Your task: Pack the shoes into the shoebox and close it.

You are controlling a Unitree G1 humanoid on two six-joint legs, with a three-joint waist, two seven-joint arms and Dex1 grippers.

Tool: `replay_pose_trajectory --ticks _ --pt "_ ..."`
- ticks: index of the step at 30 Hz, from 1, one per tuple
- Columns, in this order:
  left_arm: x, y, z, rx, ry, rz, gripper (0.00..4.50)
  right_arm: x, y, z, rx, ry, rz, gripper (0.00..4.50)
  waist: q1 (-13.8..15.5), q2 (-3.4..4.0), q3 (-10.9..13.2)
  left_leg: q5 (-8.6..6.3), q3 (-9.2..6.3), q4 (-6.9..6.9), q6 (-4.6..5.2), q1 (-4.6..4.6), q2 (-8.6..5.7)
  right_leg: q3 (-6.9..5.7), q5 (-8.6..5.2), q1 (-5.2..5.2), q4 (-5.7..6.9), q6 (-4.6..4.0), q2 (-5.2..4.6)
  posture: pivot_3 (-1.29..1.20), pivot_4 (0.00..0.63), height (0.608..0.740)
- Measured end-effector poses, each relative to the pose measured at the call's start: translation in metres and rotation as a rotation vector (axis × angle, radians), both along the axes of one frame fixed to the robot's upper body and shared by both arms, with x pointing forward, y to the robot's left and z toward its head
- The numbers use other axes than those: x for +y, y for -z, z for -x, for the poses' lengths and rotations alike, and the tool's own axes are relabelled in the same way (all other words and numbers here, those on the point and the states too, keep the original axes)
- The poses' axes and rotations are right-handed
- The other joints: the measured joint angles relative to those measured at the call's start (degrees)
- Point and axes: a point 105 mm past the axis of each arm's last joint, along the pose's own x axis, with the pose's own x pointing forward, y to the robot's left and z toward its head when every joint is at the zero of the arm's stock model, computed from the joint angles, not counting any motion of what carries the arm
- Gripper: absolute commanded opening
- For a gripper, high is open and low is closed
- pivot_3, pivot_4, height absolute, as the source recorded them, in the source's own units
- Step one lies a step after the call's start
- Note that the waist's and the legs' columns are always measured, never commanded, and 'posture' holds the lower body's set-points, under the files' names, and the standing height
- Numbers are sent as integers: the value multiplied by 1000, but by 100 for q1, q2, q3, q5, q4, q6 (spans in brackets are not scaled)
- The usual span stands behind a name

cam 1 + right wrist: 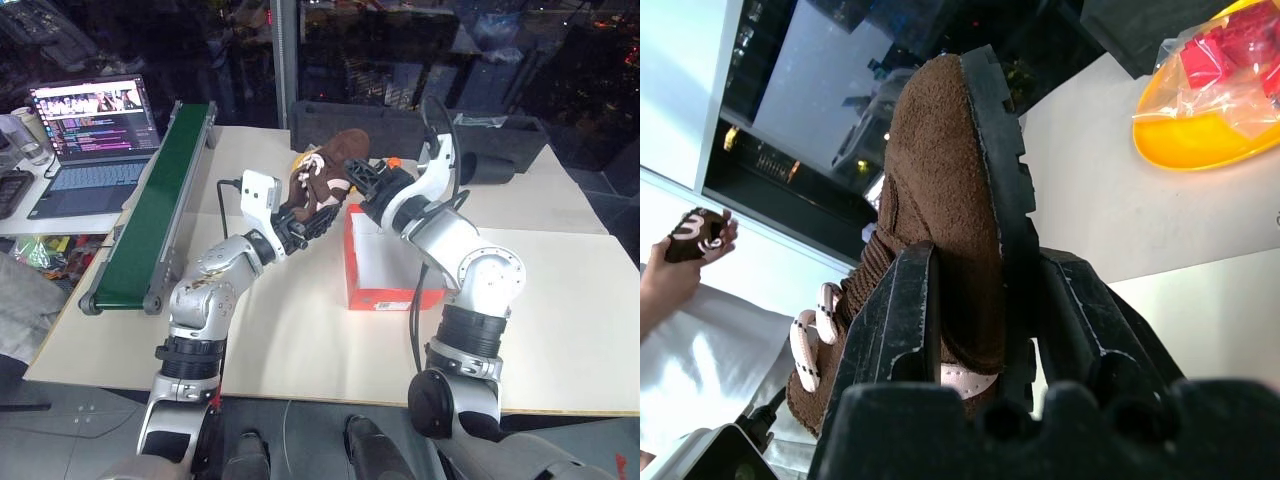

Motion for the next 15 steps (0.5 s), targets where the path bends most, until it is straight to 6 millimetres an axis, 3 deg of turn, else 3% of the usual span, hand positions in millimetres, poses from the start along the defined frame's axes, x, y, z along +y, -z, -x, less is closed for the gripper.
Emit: replay_pose_trajectory --ticks 1,6,11,12,14,15 --pt "0 0 0 -2 1 0 2816 0 0 0 2 2 -6 1495 -2 1 1 0 0 0 0 -1 0 0 0 0 0 0 0 0 150 740" --pt "-1 -2 0 -14 -1 -1 2816 -2 0 0 17 17 -27 395 -15 3 2 0 -1 0 0 -1 0 0 0 0 -1 0 0 0 150 740" --pt "-2 0 0 -15 -2 -15 2816 -3 3 0 18 30 -23 305 -22 5 3 0 -2 0 0 -1 0 -1 -1 0 -1 1 0 0 150 740" --pt "-3 1 0 -12 0 -19 3737 -7 4 -1 19 42 -14 304 -22 5 3 0 -1 0 0 -2 0 -1 -1 0 -2 1 0 0 150 740" --pt "-5 5 0 -3 8 -36 4363 -9 5 -1 15 56 29 304 -22 9 5 0 -2 0 0 -3 -1 -1 0 0 -4 1 0 0 150 740" --pt "-7 10 1 5 17 -49 4448 -12 5 -2 3 77 78 304 -22 11 7 0 -2 0 0 -3 -1 -1 -1 0 -5 1 0 0 150 740"
